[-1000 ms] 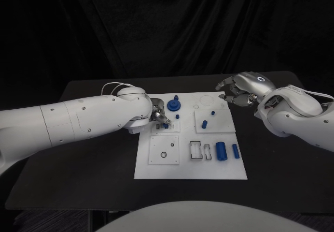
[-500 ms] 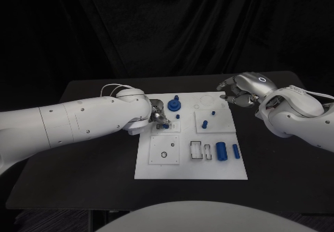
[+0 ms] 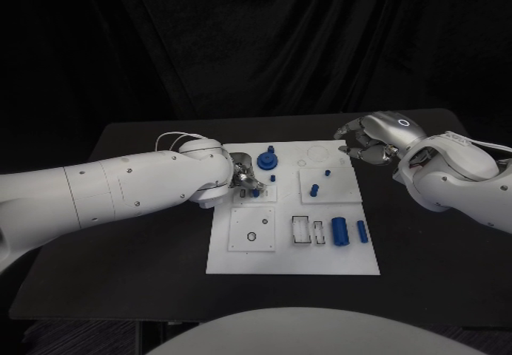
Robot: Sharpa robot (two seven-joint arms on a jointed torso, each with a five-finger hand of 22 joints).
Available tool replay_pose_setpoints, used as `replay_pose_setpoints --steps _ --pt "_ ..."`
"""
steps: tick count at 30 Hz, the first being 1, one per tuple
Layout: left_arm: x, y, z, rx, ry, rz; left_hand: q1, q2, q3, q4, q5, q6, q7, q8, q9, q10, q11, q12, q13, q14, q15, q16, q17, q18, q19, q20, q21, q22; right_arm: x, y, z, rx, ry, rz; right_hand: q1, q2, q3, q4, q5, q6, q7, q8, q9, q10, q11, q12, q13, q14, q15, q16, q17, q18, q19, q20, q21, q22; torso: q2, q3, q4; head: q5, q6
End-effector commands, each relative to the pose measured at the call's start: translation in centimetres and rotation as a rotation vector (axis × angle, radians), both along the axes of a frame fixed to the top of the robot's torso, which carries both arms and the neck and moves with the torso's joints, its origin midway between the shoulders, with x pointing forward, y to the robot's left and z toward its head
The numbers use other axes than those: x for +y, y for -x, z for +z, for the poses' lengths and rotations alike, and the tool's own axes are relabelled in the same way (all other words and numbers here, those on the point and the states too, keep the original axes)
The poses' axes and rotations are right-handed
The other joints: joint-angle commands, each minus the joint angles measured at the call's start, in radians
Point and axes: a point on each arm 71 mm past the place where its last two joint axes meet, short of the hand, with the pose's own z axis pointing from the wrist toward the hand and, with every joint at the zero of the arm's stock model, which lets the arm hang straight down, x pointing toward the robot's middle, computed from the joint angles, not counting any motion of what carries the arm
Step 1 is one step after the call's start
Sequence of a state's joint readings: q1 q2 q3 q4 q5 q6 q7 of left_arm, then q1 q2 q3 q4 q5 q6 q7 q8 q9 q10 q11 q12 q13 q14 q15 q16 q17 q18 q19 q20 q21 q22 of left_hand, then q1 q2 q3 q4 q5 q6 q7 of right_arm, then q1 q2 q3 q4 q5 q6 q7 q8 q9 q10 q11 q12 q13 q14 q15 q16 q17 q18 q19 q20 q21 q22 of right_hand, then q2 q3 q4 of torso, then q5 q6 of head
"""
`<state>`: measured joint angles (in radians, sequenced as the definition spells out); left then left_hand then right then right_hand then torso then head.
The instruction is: Assemble the parts on the task board
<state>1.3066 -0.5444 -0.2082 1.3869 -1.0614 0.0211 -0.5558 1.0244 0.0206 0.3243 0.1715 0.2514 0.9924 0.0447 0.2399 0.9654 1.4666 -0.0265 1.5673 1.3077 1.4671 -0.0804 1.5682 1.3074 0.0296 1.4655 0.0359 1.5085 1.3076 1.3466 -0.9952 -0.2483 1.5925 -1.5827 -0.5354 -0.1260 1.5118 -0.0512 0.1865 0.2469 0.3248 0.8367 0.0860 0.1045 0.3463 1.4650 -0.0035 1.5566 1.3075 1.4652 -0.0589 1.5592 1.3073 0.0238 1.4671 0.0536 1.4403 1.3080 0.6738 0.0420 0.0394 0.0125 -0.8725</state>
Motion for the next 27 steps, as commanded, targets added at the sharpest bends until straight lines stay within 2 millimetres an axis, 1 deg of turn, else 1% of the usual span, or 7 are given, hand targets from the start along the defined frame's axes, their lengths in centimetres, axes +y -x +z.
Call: replay_pose_setpoints --steps 1,2,4,6,9,16,27 --pt "-0.33 0.19 -0.29 -0.011 0.041 -0.015 -0.011 0.002 0.001 0.007 -0.005 0.000 0.006 -0.004 -0.001 0.104 0.005 0.004 0.263 0.104 0.008 0.003 0.263 0.003 0.023 0.004 -0.007 0.152 -0.18 -0.02 -0.17 0.010 0.007 -0.019 -0.002 -0.008 0.003 0.001 0.006 0.004 0.001 -0.004 -0.002 0.082 -0.001 -0.007 0.244 0.101 -0.005 -0.003 0.253 0.011 0.029 -0.005 -0.004 0.217 0.001 -0.0014 -0.0003 0.001 0.000" --pt "-0.29 0.18 -0.31 -0.011 0.042 -0.014 0.002 0.005 0.007 -0.001 0.030 0.002 0.005 -0.009 -0.002 0.104 0.004 0.004 0.263 0.104 0.008 0.003 0.263 0.003 0.022 0.003 -0.007 0.152 -0.19 -0.02 -0.18 0.011 0.007 -0.020 -0.003 -0.008 0.003 0.002 0.006 0.004 0.001 -0.004 -0.002 0.080 -0.001 -0.008 0.243 0.101 -0.005 -0.004 0.252 0.011 0.029 -0.005 -0.004 0.217 0.001 -0.0014 -0.0002 0.001 0.000" --pt "-0.20 0.17 -0.34 -0.011 0.042 -0.013 0.014 0.007 0.014 -0.009 0.054 0.003 0.004 -0.013 -0.003 0.104 0.004 0.004 0.263 0.104 0.007 0.003 0.263 0.003 0.022 0.004 -0.008 0.151 -0.21 -0.02 -0.19 0.012 0.008 -0.020 -0.002 -0.008 0.005 0.002 0.009 0.005 0.001 -0.004 -0.003 0.080 -0.002 -0.009 0.242 0.101 -0.005 -0.003 0.252 0.011 0.029 -0.005 -0.004 0.217 0.001 -0.0012 0.0001 0.001 0.000" --pt "-0.10 0.17 -0.37 -0.010 0.041 -0.012 0.032 0.004 0.028 -0.026 0.127 0.009 0.002 -0.020 -0.002 0.104 0.002 0.004 0.263 0.104 0.006 0.003 0.263 0.004 0.021 0.003 -0.009 0.152 -0.23 -0.02 -0.20 0.012 0.008 -0.021 0.000 -0.009 0.008 0.002 0.020 0.006 0.001 -0.006 -0.004 0.080 -0.002 -0.009 0.242 0.101 -0.005 -0.004 0.252 0.011 0.029 -0.005 -0.005 0.217 0.001 -0.0010 0.0000 0.000 0.000" --pt "0.04 0.19 -0.43 -0.006 0.037 -0.011 0.075 -0.010 0.076 -0.082 0.214 0.017 -0.002 -0.021 0.008 0.104 -0.002 0.004 0.263 0.104 0.002 0.003 0.263 0.003 0.022 -0.001 -0.010 0.154 -0.26 -0.02 -0.22 0.013 0.009 -0.022 0.000 -0.009 0.008 0.002 0.020 0.006 0.001 -0.006 -0.004 0.080 -0.002 -0.009 0.242 0.101 -0.005 -0.004 0.252 0.011 0.029 -0.005 -0.005 0.217 0.000 -0.0003 0.0006 0.000 0.000" --pt "0.17 0.23 -0.50 -0.002 0.035 -0.011 0.087 -0.023 0.124 -0.118 0.232 0.022 -0.002 -0.021 0.023 0.104 -0.003 0.004 0.263 0.104 0.001 0.003 0.263 0.003 0.023 -0.002 -0.011 0.155 -0.29 -0.02 -0.24 0.014 0.009 -0.023 0.000 -0.009 0.008 0.002 0.020 0.006 0.001 -0.006 -0.004 0.080 -0.002 -0.009 0.242 0.101 -0.005 -0.004 0.252 0.011 0.029 -0.005 -0.005 0.217 -0.001 0.0009 -0.0002 0.003 0.000" --pt "0.50 0.17 -0.37 -0.025 0.055 0.006 0.077 -0.028 0.137 -0.118 0.214 0.024 -0.001 -0.022 0.029 0.104 -0.002 0.004 0.263 0.104 0.001 0.003 0.263 0.003 0.024 -0.002 -0.010 0.156 -0.32 0.02 -0.28 0.018 0.011 -0.024 0.000 -0.009 0.008 0.002 0.020 0.006 0.001 -0.006 -0.004 0.080 -0.002 -0.009 0.242 0.101 -0.005 -0.004 0.252 0.011 0.029 -0.005 -0.005 0.217 0.000 0.0007 -0.0014 0.007 0.000"
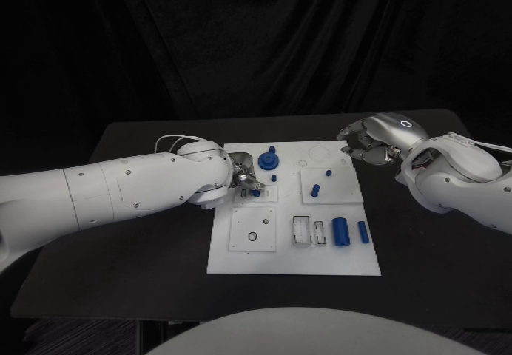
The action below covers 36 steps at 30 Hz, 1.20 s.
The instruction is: Assemble the parts on the task board
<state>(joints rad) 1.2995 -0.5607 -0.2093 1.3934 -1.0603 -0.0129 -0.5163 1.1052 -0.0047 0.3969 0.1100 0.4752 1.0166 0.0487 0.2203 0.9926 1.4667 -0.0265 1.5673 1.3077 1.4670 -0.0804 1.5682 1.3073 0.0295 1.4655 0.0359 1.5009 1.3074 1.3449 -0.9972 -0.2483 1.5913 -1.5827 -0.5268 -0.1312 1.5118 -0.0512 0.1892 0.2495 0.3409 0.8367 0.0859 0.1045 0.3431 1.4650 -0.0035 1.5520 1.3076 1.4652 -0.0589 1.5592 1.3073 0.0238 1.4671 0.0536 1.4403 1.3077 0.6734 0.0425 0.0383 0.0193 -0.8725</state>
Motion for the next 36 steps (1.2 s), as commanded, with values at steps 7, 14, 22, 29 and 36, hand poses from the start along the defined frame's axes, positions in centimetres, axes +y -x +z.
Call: replay_pose_setpoints --steps 7,14,22,29,36 --pt "0.3 -0.1 -0.2 -0.016 0.023 0.016 -0.021 -0.003 0.069 -0.046 -0.031 0.000 -0.004 -0.006 0.006 0.104 -0.002 0.004 0.263 0.104 0.002 0.003 0.263 0.003 0.024 -0.002 -0.004 0.157 -0.2 0.1 -0.2 0.010 0.006 -0.018 0.000 -0.010 0.006 -0.001 0.007 0.006 0.001 -0.006 -0.002 0.079 -0.002 -0.005 0.242 0.100 -0.005 -0.005 0.252 0.011 0.028 -0.005 -0.006 0.216 0.000 0.0002 -0.0001 0.003 0.000" --pt "0.3 -0.1 -0.1 -0.032 0.039 0.022 -0.033 -0.002 0.069 -0.036 -0.060 0.002 -0.005 -0.009 0.009 0.104 -0.002 0.004 0.263 0.104 0.002 0.003 0.263 0.003 0.023 -0.001 -0.005 0.156 -0.2 0.1 -0.2 0.012 0.007 -0.017 0.000 -0.010 0.006 -0.001 0.007 0.006 0.001 -0.006 -0.002 0.079 -0.002 -0.005 0.242 0.100 -0.005 -0.005 0.252 0.011 0.028 -0.005 -0.006 0.216 0.000 0.0000 -0.0001 0.004 0.000" --pt "0.4 0.0 -0.5 -0.031 0.045 0.030 -0.055 0.002 0.062 -0.011 -0.115 0.009 -0.004 -0.021 0.006 0.104 -0.001 0.004 0.263 0.104 0.002 0.003 0.263 0.004 0.022 -0.001 -0.007 0.156 -0.2 0.0 -0.2 0.013 0.007 -0.020 -0.001 -0.011 0.007 0.000 0.008 0.007 0.001 -0.006 -0.002 0.080 -0.002 -0.005 0.242 0.100 -0.005 -0.005 0.251 0.011 0.029 -0.005 -0.005 0.217 0.001 0.0002 -0.0004 0.007 0.000" --pt "0.7 0.4 -1.3 -0.035 0.062 0.048 -0.062 0.001 0.056 -0.002 -0.125 0.012 -0.004 -0.024 0.004 0.104 -0.001 0.004 0.263 0.104 0.002 0.003 0.263 0.004 0.022 -0.001 -0.008 0.156 -0.2 0.1 -0.2 0.014 0.008 -0.022 -0.001 -0.011 0.007 0.001 0.008 0.007 0.001 -0.006 -0.002 0.079 -0.002 -0.005 0.241 0.100 -0.005 -0.005 0.252 0.011 0.029 -0.005 -0.006 0.217 0.000 0.0003 -0.0018 0.006 0.000" --pt "0.9 0.5 -1.4 -0.053 0.083 0.063 -0.061 0.003 0.056 -0.001 -0.121 0.012 -0.005 -0.025 0.004 0.104 -0.002 0.004 0.263 0.104 0.002 0.003 0.263 0.004 0.022 -0.001 -0.008 0.156 -0.3 0.1 -0.3 0.016 0.008 -0.024 -0.001 -0.011 0.007 0.001 0.008 0.007 0.001 -0.006 -0.002 0.079 -0.002 -0.005 0.241 0.100 -0.005 -0.005 0.252 0.011 0.029 -0.005 -0.006 0.217 0.000 -0.0003 -0.0010 0.009 0.000"
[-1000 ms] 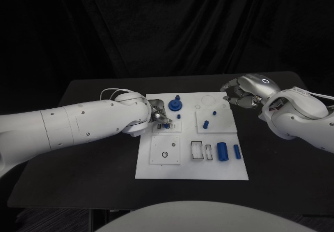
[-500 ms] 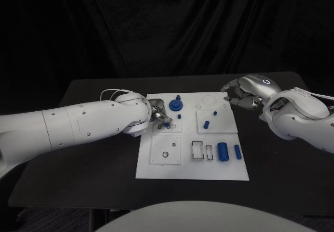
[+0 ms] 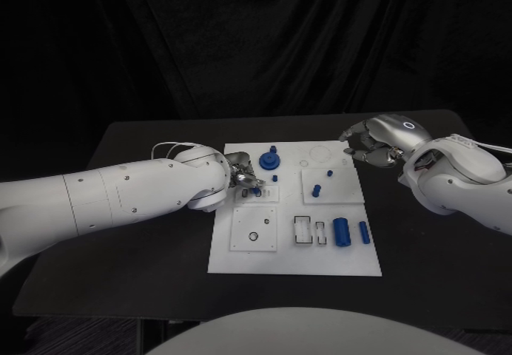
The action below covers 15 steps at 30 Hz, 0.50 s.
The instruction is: Assemble the parts on the task board
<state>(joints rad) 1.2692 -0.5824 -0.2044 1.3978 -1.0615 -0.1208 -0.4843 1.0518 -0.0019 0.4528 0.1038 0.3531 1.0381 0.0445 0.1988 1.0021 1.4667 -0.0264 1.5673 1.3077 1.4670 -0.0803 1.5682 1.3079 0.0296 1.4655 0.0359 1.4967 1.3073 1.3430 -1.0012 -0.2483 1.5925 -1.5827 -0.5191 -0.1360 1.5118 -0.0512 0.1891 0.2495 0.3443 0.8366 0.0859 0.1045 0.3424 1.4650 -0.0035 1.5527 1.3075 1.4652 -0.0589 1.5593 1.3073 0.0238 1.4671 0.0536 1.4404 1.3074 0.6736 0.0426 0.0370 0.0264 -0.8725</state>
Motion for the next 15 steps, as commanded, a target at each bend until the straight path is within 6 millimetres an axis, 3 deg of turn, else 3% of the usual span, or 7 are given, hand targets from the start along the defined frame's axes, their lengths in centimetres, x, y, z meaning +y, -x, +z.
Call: replay_pose_setpoints --steps 1,12,15 --pt "0.05 0.34 -0.67 -0.004 0.020 0.006 -0.009 0.000 -0.001 0.007 0.000 -0.009 -0.001 -0.005 -0.006 0.104 -0.002 0.003 0.263 0.104 0.002 0.003 0.263 0.004 0.022 -0.001 -0.004 0.156 -0.14 0.03 -0.16 0.007 0.004 -0.017 -0.001 -0.011 0.007 0.001 0.005 0.007 0.001 -0.006 -0.002 0.079 -0.002 -0.006 0.241 0.100 -0.005 -0.005 0.252 0.011 0.029 -0.005 -0.006 0.217 0.000 -0.0004 0.0000 0.003 0.000" --pt "0.48 0.45 -0.66 -0.034 0.051 0.022 -0.015 0.001 -0.008 0.020 -0.012 -0.007 -0.001 -0.009 -0.008 0.104 -0.002 0.003 0.263 0.104 0.002 0.003 0.263 0.004 0.022 -0.001 -0.004 0.156 -0.24 0.07 -0.23 0.008 0.004 -0.019 -0.001 -0.011 0.007 0.001 0.005 0.007 0.001 -0.006 -0.002 0.079 -0.002 -0.006 0.241 0.100 -0.005 -0.005 0.252 0.011 0.029 -0.005 -0.006 0.217 -0.001 -0.0005 0.0015 0.002 0.000" --pt "0.55 0.52 -0.70 -0.036 0.054 0.025 -0.017 0.001 -0.018 0.032 -0.035 -0.008 0.000 -0.015 -0.009 0.104 -0.001 0.003 0.263 0.104 0.002 0.003 0.263 0.004 0.023 -0.001 -0.005 0.157 -0.27 0.08 -0.24 0.009 0.004 -0.020 -0.001 -0.011 0.007 0.001 0.005 0.007 0.001 -0.006 -0.002 0.079 -0.002 -0.006 0.241 0.100 -0.005 -0.005 0.252 0.011 0.029 -0.005 -0.006 0.217 -0.001 -0.0002 0.0008 0.004 0.000"
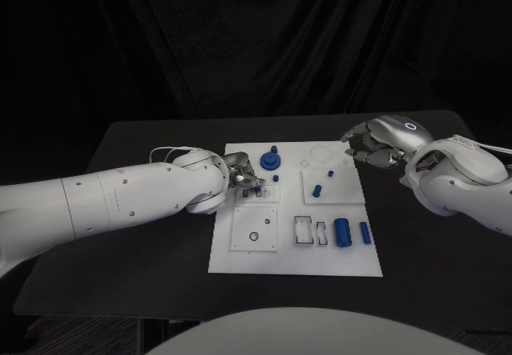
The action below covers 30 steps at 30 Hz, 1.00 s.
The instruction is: Assemble the parts on the task board
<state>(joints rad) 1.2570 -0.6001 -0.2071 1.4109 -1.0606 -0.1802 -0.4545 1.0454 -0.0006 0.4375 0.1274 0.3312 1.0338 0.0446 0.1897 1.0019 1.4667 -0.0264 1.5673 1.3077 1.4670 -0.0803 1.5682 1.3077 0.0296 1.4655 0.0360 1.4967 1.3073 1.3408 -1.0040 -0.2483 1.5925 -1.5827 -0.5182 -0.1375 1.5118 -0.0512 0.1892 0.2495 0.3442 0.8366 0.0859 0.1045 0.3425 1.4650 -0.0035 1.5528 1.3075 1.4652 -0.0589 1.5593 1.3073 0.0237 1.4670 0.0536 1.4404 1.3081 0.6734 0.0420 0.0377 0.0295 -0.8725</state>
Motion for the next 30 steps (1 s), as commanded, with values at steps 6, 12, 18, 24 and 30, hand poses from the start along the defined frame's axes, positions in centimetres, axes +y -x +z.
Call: replay_pose_setpoints --steps 6,12,18,24,30 --pt "0.30 0.22 -0.52 -0.012 0.022 0.015 -0.016 0.000 -0.018 0.029 -0.043 -0.002 0.002 -0.013 -0.011 0.104 0.000 0.004 0.263 0.104 0.003 0.003 0.263 0.004 0.022 -0.001 -0.006 0.157 -0.14 0.05 -0.14 0.005 0.003 -0.016 -0.001 -0.011 0.007 0.001 0.005 0.007 0.001 -0.006 -0.002 0.079 -0.002 -0.006 0.241 0.100 -0.005 -0.005 0.252 0.011 0.029 -0.005 -0.006 0.216 0.000 0.0003 -0.0008 0.003 0.000" --pt "0.50 0.29 -0.72 -0.011 0.022 0.020 -0.027 -0.001 -0.048 0.062 -0.079 -0.001 0.004 -0.024 -0.014 0.104 0.002 0.004 0.263 0.104 0.004 0.003 0.263 0.004 0.022 0.001 -0.007 0.157 -0.19 0.06 -0.17 0.006 0.003 -0.017 -0.001 -0.011 0.007 0.001 0.005 0.007 0.001 -0.006 -0.002 0.079 -0.002 -0.006 0.241 0.100 -0.005 -0.005 0.252 0.011 0.029 -0.005 -0.006 0.216 0.000 0.0001 -0.0006 0.004 0.000" --pt "0.59 0.34 -0.88 -0.008 0.022 0.020 -0.037 -0.003 -0.079 0.094 -0.107 -0.002 0.007 -0.035 -0.018 0.104 0.004 0.004 0.263 0.104 0.006 0.003 0.263 0.004 0.022 0.003 -0.008 0.158 -0.20 0.08 -0.22 0.008 0.003 -0.017 -0.004 -0.012 0.007 0.003 0.006 0.007 0.001 -0.007 -0.003 0.080 -0.002 -0.006 0.242 0.100 -0.005 -0.006 0.251 0.011 0.029 -0.005 -0.006 0.216 -0.001 0.0006 -0.0008 0.005 0.000" --pt "0.73 0.34 -1.01 -0.003 0.019 0.019 -0.044 -0.005 -0.105 0.118 -0.117 -0.003 0.010 -0.043 -0.021 0.104 0.007 0.004 0.263 0.104 0.008 0.003 0.263 0.005 0.022 0.004 -0.010 0.158 -0.23 0.10 -0.27 0.009 0.004 -0.018 -0.004 -0.012 0.007 0.003 0.006 0.007 0.001 -0.007 -0.003 0.080 -0.002 -0.006 0.242 0.100 -0.005 -0.006 0.251 0.011 0.029 -0.005 -0.006 0.216 0.000 -0.0004 -0.0002 0.004 0.000" --pt "0.73 0.41 -1.08 0.001 0.019 0.016 -0.048 -0.005 -0.127 0.137 -0.126 -0.001 0.011 -0.048 -0.022 0.104 0.008 0.004 0.263 0.104 0.009 0.003 0.263 0.005 0.021 0.005 -0.011 0.158 -0.25 0.11 -0.29 0.010 0.004 -0.020 -0.004 -0.012 0.007 0.003 0.006 0.007 0.001 -0.007 -0.003 0.080 -0.002 -0.006 0.242 0.100 -0.005 -0.006 0.251 0.011 0.029 -0.005 -0.006 0.216 0.000 -0.0005 0.0000 0.004 0.000"
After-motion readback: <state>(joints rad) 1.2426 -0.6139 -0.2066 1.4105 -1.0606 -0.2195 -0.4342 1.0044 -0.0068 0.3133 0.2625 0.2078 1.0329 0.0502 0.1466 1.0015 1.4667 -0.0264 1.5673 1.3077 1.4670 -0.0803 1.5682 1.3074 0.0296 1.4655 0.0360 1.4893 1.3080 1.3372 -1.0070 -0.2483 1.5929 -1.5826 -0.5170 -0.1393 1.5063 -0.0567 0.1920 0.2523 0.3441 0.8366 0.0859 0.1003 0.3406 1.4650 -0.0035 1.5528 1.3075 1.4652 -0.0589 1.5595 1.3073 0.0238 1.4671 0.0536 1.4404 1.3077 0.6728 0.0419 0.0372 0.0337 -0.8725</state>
